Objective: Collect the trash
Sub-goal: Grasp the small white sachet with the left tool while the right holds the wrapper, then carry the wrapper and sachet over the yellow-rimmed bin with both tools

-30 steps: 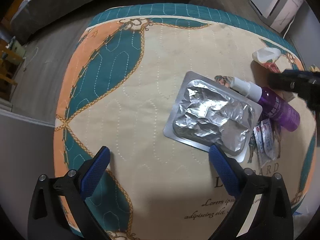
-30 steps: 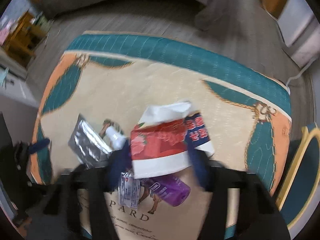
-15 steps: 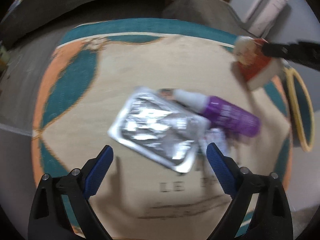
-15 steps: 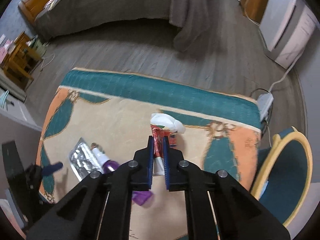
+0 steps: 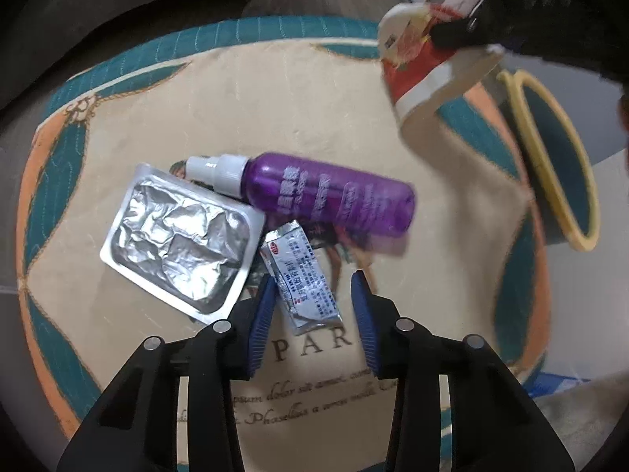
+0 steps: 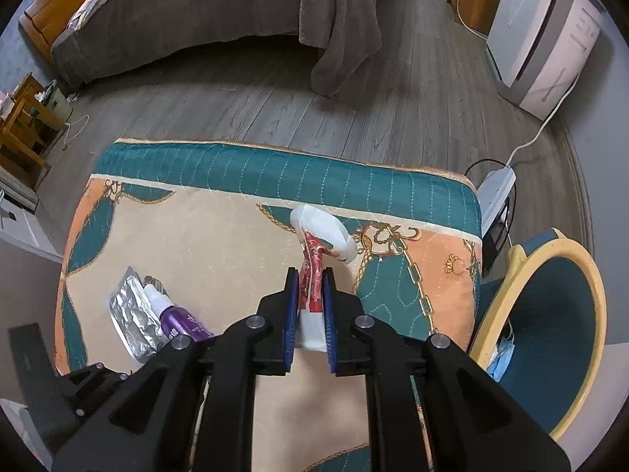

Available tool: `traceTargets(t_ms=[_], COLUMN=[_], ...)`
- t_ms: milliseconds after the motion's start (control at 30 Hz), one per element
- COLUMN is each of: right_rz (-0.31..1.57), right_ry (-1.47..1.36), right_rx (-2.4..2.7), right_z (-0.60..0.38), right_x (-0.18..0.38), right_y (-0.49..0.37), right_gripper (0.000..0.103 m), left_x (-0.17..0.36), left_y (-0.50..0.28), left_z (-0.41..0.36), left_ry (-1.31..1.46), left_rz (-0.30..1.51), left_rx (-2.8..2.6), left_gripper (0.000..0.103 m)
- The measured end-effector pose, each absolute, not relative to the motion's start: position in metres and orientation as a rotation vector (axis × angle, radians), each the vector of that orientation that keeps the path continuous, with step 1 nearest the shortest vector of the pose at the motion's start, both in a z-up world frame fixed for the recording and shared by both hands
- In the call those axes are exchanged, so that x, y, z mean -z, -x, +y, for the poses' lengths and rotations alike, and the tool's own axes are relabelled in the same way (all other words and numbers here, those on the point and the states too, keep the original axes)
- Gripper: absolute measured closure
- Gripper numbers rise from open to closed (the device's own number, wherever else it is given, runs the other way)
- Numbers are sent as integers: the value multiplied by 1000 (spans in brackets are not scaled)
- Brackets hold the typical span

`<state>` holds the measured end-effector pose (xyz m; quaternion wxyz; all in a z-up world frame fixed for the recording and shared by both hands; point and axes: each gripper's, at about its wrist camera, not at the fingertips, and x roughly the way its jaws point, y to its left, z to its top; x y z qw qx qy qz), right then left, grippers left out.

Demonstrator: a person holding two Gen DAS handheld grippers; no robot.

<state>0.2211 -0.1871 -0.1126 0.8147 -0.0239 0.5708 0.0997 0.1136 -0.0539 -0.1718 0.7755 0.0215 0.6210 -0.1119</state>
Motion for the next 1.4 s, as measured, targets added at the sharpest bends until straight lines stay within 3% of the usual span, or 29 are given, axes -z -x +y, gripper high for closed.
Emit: traceTargets(t_ms=[767, 1400], right_rz=[1189, 1115], right_ry=[21, 35], right_rx=[-237, -180], right_z=[-188, -225], right_x=[94, 44], right_y=[-208, -160], right_gripper=[92, 92], left_x=[172, 104], left_y=[-111, -72], left_z=[-53, -84], left_ry=[-110, -118], left_rz=[1294, 1120], left_rx=[251, 327], left_gripper=[73, 73])
